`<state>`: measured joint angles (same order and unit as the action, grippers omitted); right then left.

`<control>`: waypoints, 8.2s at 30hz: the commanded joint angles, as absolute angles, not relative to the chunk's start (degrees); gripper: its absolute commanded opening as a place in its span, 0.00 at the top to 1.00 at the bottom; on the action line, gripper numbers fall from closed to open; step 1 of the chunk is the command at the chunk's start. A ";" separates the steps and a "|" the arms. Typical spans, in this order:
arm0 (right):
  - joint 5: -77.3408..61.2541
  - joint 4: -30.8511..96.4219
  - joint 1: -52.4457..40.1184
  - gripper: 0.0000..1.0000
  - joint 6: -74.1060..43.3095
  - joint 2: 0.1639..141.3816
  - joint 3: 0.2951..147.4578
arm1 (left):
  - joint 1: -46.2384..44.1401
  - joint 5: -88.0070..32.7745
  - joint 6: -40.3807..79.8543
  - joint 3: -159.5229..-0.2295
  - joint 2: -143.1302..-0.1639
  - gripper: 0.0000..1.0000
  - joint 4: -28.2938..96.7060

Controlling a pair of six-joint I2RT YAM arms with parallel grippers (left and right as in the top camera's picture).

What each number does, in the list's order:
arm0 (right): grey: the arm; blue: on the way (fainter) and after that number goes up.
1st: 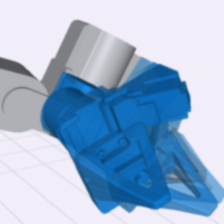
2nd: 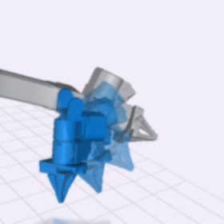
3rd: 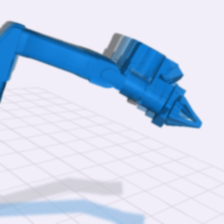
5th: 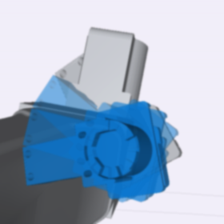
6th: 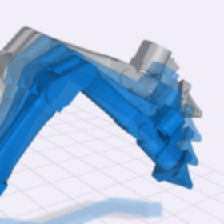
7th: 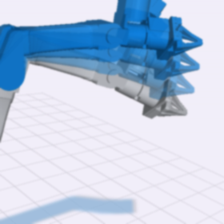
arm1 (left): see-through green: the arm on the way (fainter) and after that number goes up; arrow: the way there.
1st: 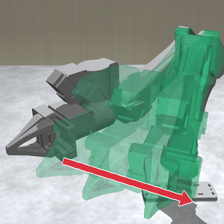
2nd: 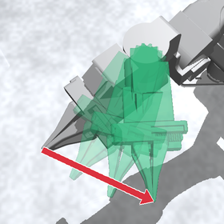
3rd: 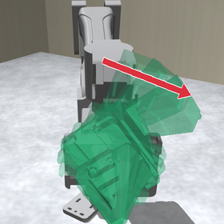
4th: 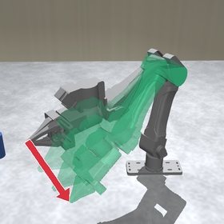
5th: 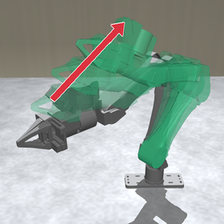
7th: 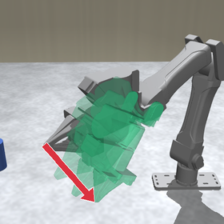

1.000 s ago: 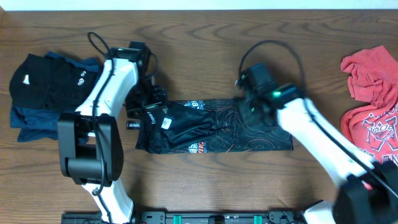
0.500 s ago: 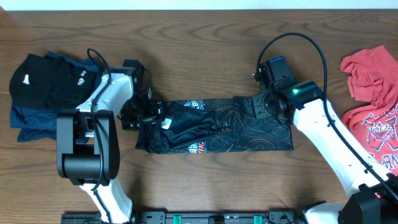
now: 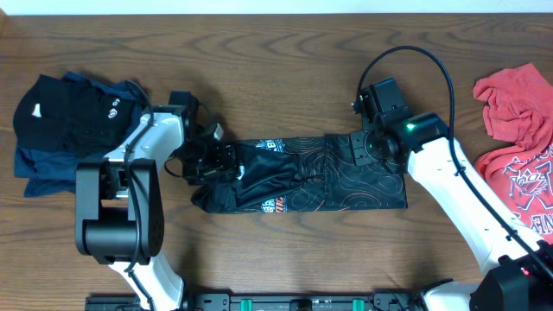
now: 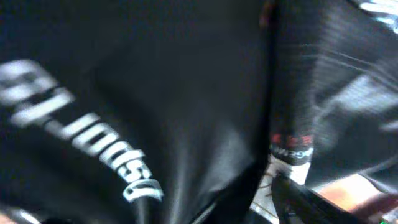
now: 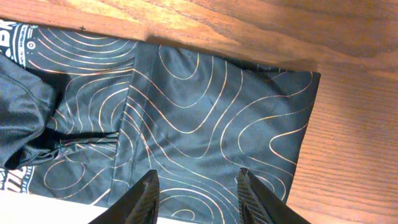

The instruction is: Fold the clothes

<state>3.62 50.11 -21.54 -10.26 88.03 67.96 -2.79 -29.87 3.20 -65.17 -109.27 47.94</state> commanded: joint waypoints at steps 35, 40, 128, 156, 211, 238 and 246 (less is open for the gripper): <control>4.51 52.34 -14.26 0.60 -11.09 89.97 67.70 | 3.86 -19.53 5.37 -83.70 -101.12 0.94 66.24; 4.51 52.77 -14.26 0.60 -11.09 92.05 67.70 | -6.00 -20.80 8.93 -83.70 -101.08 0.94 66.19; 1.43 40.25 -36.77 0.72 6.68 105.51 67.70 | -11.73 -16.27 14.63 -78.94 -104.64 0.45 56.27; 12.25 51.75 -27.64 0.81 -9.45 101.58 67.72 | -15.25 -15.84 13.82 -66.59 -108.38 0.45 45.32; 6.61 64.84 -38.30 0.88 -19.27 102.32 67.94 | -15.25 -15.86 13.82 -66.59 -108.38 0.44 45.10; 1.45 41.69 -34.17 0.69 -24.32 110.65 72.84 | -15.27 -19.51 13.80 -67.88 -107.96 0.44 39.44; 7.77 40.53 -33.52 0.98 -25.28 109.86 73.52 | -15.35 -19.46 13.80 -67.83 -107.96 0.44 39.97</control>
